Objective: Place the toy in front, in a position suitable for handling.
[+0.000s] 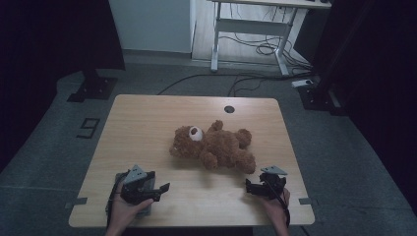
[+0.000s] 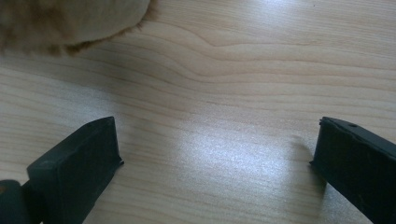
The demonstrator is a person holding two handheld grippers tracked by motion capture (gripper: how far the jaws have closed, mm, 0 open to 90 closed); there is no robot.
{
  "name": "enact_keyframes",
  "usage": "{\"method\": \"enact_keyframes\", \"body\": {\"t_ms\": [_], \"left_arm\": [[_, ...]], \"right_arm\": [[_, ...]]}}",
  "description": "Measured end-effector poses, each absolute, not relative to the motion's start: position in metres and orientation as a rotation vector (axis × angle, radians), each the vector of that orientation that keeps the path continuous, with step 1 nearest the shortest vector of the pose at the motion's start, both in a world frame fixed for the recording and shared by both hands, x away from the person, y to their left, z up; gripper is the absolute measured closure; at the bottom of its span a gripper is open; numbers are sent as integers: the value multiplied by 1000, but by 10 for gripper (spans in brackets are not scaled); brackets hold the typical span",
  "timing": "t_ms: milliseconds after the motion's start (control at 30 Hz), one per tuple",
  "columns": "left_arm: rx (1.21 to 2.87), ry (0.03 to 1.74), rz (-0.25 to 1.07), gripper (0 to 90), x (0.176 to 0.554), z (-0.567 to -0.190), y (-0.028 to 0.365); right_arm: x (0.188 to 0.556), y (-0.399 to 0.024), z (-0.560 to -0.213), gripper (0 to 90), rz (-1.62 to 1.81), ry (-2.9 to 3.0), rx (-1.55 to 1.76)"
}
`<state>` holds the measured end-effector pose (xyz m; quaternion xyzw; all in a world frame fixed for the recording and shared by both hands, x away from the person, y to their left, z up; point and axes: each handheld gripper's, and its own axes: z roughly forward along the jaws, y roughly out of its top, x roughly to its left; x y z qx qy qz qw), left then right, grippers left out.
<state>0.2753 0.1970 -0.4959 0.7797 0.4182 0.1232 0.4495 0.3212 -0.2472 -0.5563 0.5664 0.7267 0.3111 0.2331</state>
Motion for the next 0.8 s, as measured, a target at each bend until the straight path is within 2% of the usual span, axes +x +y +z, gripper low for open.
{"method": "enact_keyframes", "body": {"t_ms": [67, 300, 567, 667, 800], "left_arm": [[1930, 1043, 306, 225, 276, -496, 197], [1919, 1071, 311, 233, 277, -496, 198], [1915, 1101, 362, 279, 286, -488, 195], [1908, 1107, 387, 277, 305, -483, 189], [1944, 1107, 391, 268, 326, -482, 179]], "right_arm": [[321, -247, -556, 10, 856, 1994, 1556], [314, -250, -553, 123, 905, 1932, 1581], [303, -252, -514, 131, 1080, 1874, 1483], [305, -244, -492, 131, 1182, 1869, 1407], [316, -234, -481, 132, 1213, 1885, 1361]]}}
